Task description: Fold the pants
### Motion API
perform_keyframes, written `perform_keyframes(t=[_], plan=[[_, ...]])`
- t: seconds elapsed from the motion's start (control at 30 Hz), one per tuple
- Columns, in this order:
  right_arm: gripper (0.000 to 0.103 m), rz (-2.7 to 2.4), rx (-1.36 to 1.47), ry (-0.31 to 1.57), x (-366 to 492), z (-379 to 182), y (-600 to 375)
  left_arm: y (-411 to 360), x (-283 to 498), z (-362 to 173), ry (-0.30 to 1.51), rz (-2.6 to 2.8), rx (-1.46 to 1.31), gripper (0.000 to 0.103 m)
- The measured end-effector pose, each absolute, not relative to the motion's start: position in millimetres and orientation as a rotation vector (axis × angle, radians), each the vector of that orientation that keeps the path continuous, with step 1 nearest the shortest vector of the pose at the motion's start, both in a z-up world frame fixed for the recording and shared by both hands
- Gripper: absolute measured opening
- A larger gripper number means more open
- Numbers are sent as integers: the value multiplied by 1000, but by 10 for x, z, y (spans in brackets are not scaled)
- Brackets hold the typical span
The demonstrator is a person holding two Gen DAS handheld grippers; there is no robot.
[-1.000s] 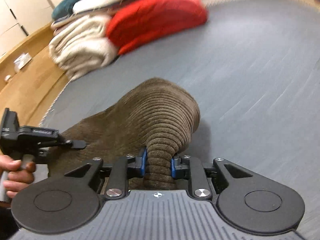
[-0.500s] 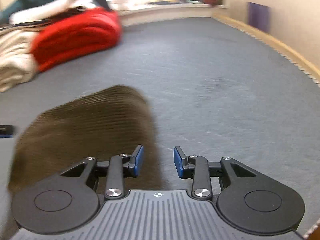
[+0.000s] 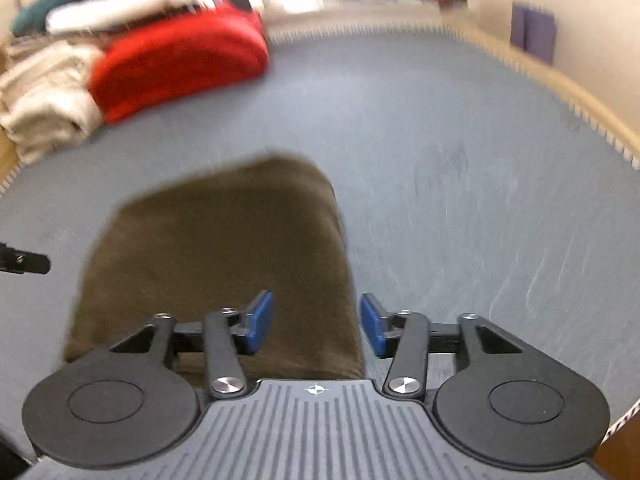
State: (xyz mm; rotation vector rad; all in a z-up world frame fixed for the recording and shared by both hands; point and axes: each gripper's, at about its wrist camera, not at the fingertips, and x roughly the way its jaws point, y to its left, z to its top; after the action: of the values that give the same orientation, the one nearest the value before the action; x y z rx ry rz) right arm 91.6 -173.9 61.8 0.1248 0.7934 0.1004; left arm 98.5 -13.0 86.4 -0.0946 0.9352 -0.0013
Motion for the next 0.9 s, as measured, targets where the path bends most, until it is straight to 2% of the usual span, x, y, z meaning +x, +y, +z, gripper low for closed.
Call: perform_keyframes(t=[0.03, 0.1, 0.13, 0.2, 0.3, 0.43, 0.6, 0.9], plan=[[70, 105, 119, 742, 823, 734, -1715, -178, 863, 981, 904, -18, -85, 89], [94, 104, 121, 644, 597, 911, -1688, -250, 536, 1163, 810, -40, -111, 97], [97, 101, 123, 604, 476, 973, -1677, -284, 390, 1229, 759, -36, -123, 101], [98, 103, 120, 565, 323, 976, -1638, -381, 123, 1225, 705, -18, -147, 102], [98, 114, 100, 587, 199, 833, -1548, -542, -74, 969, 722, 41, -152, 102], [98, 100, 54, 656, 164, 689, -1382, -614, 123, 629, 912, 80, -186, 102], [98, 74, 42, 742, 260, 517, -1308, -579, 376, 440, 977, 109, -163, 102], [98, 61, 98, 779, 343, 421, -1270, -619, 405, 371, 1006, 115, -176, 102]])
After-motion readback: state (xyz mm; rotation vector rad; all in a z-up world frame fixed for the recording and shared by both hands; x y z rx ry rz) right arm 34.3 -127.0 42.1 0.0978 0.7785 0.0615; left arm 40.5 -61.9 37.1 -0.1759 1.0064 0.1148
